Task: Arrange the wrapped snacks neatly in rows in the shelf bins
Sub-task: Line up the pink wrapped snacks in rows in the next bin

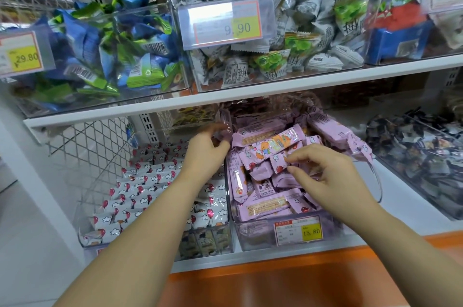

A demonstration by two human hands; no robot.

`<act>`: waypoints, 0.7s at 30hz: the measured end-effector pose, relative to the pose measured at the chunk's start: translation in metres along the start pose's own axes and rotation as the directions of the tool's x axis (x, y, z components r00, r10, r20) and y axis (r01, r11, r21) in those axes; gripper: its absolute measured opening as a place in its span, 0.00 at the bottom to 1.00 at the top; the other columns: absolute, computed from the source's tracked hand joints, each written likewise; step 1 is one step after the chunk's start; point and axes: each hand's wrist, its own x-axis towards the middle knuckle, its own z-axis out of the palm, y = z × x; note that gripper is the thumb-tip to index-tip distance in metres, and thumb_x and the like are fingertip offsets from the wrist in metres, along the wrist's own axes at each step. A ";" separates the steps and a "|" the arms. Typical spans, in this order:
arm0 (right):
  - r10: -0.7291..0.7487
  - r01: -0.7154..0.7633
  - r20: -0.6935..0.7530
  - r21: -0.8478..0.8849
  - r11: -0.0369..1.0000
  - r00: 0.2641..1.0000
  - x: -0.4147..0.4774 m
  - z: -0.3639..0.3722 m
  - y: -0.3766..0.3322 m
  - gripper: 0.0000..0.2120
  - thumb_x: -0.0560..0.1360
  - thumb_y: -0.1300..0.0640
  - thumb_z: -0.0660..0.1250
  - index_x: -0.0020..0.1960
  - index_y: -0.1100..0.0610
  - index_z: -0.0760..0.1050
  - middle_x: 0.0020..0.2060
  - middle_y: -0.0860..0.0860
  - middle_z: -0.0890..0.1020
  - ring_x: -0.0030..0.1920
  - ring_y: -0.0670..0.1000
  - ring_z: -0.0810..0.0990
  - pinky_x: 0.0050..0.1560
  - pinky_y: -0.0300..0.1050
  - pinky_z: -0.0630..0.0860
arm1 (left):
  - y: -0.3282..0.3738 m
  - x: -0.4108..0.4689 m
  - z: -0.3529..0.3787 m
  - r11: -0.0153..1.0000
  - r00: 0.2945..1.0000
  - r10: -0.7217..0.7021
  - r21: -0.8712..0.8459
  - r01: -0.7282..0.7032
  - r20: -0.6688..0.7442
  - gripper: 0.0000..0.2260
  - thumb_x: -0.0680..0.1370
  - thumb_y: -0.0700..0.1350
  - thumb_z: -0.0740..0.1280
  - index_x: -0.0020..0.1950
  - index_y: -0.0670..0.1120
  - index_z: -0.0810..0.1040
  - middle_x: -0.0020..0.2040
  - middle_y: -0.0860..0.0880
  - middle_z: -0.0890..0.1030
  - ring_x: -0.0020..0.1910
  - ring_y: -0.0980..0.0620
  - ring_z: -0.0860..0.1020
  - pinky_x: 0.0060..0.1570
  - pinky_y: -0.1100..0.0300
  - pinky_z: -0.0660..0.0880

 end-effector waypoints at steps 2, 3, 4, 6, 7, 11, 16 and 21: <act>0.010 -0.010 0.003 0.004 1.000 1.000 0.000 -0.001 -0.001 0.07 0.71 0.63 0.72 0.46 0.54 0.81 0.42 0.45 0.81 0.42 0.44 0.79 0.44 0.36 0.74 | 0.002 0.001 -0.001 1.000 0.998 0.019 -0.015 -0.020 -0.065 0.07 0.78 0.46 0.64 0.55 0.53 0.75 0.45 0.52 0.80 0.31 0.60 0.73 0.28 0.72 0.64; 0.012 -0.012 0.002 0.007 1.000 1.000 0.001 -0.001 -0.001 0.07 0.71 0.63 0.72 0.47 0.54 0.81 0.42 0.45 0.81 0.42 0.45 0.79 0.44 0.37 0.74 | 0.005 0.001 -0.002 0.999 0.995 0.036 -0.036 -0.040 -0.091 0.06 0.78 0.46 0.64 0.54 0.53 0.75 0.43 0.52 0.80 0.31 0.61 0.73 0.28 0.72 0.64; 0.014 -0.014 0.000 0.007 1.000 1.000 0.001 -0.002 -0.001 0.06 0.71 0.63 0.72 0.47 0.54 0.81 0.42 0.45 0.81 0.42 0.45 0.79 0.44 0.37 0.74 | 0.008 0.001 -0.003 0.997 0.995 0.048 -0.050 -0.053 -0.091 0.06 0.78 0.44 0.64 0.53 0.54 0.74 0.41 0.54 0.79 0.30 0.62 0.72 0.28 0.72 0.64; 0.019 -0.019 -0.003 0.004 1.000 1.000 0.001 -0.002 0.000 0.06 0.71 0.63 0.72 0.46 0.55 0.81 0.42 0.45 0.81 0.42 0.46 0.79 0.44 0.37 0.73 | 0.012 0.002 -0.003 0.998 0.999 0.044 -0.043 -0.044 -0.006 0.09 0.78 0.41 0.63 0.53 0.54 0.73 0.35 0.56 0.76 0.24 0.62 0.69 0.24 0.72 0.62; 0.022 -0.022 -0.004 0.002 1.000 1.000 0.001 -0.002 0.000 0.06 0.71 0.62 0.72 0.46 0.54 0.81 0.42 0.45 0.81 0.42 0.46 0.79 0.44 0.37 0.73 | 0.014 0.003 -0.003 0.999 0.998 0.036 -0.032 -0.035 0.051 0.11 0.78 0.40 0.62 0.55 0.55 0.73 0.36 0.54 0.77 0.22 0.61 0.67 0.23 0.70 0.62; 0.029 -0.029 -0.001 -0.005 1.000 1.000 0.001 -0.003 -0.001 0.05 0.71 0.62 0.71 0.47 0.54 0.81 0.42 0.45 0.81 0.42 0.45 0.79 0.44 0.37 0.74 | 0.016 0.010 -0.005 0.999 0.986 -0.023 -0.044 0.030 0.164 0.17 0.79 0.39 0.57 0.63 0.54 0.73 0.40 0.51 0.80 0.20 0.61 0.65 0.21 0.67 0.62; 0.028 -0.028 -0.004 0.006 1.000 1.000 0.001 -0.004 0.000 0.06 0.71 0.63 0.72 0.46 0.54 0.81 0.41 0.46 0.81 0.42 0.46 0.79 0.44 0.38 0.74 | 0.020 0.011 -0.013 0.998 0.981 -0.054 -0.018 0.058 0.188 0.18 0.80 0.41 0.54 0.66 0.56 0.71 0.48 0.55 0.77 0.33 0.60 0.71 0.25 0.73 0.64; 0.038 -0.039 0.017 0.009 0.999 0.999 0.000 -0.009 -0.004 0.07 0.71 0.62 0.72 0.47 0.53 0.80 0.40 0.45 0.81 0.41 0.45 0.78 0.44 0.38 0.74 | 0.015 -0.012 -0.019 0.995 0.998 0.034 -0.097 -0.029 0.058 0.16 0.80 0.39 0.57 0.63 0.55 0.73 0.54 0.54 0.77 0.42 0.65 0.73 0.41 0.78 0.66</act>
